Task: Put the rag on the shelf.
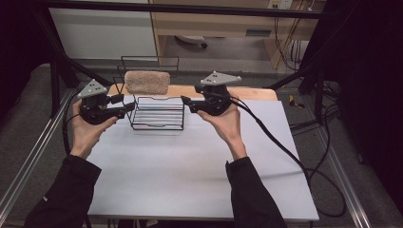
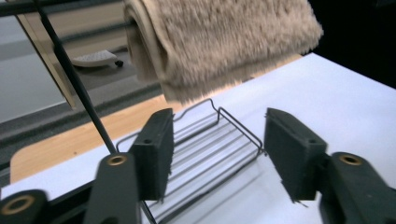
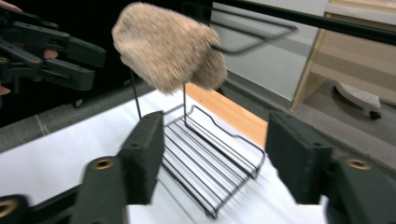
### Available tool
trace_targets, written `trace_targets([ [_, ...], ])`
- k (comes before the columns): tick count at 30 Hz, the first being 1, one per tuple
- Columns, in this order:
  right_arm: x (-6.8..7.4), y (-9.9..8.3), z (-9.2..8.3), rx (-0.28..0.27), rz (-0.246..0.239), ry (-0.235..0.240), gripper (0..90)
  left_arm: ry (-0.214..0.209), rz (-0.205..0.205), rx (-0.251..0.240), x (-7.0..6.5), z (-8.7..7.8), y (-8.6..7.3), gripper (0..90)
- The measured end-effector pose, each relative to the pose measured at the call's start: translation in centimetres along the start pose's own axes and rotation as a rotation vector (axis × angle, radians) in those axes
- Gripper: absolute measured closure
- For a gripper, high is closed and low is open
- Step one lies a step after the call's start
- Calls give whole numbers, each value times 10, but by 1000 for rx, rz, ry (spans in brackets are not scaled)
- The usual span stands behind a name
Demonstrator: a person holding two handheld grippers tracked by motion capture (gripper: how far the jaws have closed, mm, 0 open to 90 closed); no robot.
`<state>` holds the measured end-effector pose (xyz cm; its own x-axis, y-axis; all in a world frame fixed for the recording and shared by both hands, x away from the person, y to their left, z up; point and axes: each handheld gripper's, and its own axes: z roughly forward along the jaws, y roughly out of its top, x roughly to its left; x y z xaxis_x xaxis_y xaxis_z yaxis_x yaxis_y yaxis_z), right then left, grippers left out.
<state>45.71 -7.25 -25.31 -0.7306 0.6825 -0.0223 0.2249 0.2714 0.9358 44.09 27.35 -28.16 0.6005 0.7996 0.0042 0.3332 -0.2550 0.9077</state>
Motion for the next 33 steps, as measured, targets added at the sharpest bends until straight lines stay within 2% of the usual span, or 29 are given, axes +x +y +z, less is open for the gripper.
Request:
trace_targets([
  [7, -14, -22, -21, 26, 33, -17, 179, -31, -4, 23, -9, 3, -23, 259],
  [10, -20, -34, -31, 30, 35, -38, 132, -39, -1, 29, -14, 5, -34, 198],
  [15, -32, -53, -46, 37, 81, -51, 91, -45, 6, 37, -21, 5, -48, 119],
  [18, -37, -65, -54, 50, 112, -55, 51, -25, 12, 40, -25, 5, -56, 102],
  [23, -42, -88, -67, 61, 141, -56, 14, -47, -2, 48, -31, 7, -74, 93],
  [33, -44, -143, -83, 129, 191, -32, 6, -70, 6, 96, -47, 13, -108, 92],
])
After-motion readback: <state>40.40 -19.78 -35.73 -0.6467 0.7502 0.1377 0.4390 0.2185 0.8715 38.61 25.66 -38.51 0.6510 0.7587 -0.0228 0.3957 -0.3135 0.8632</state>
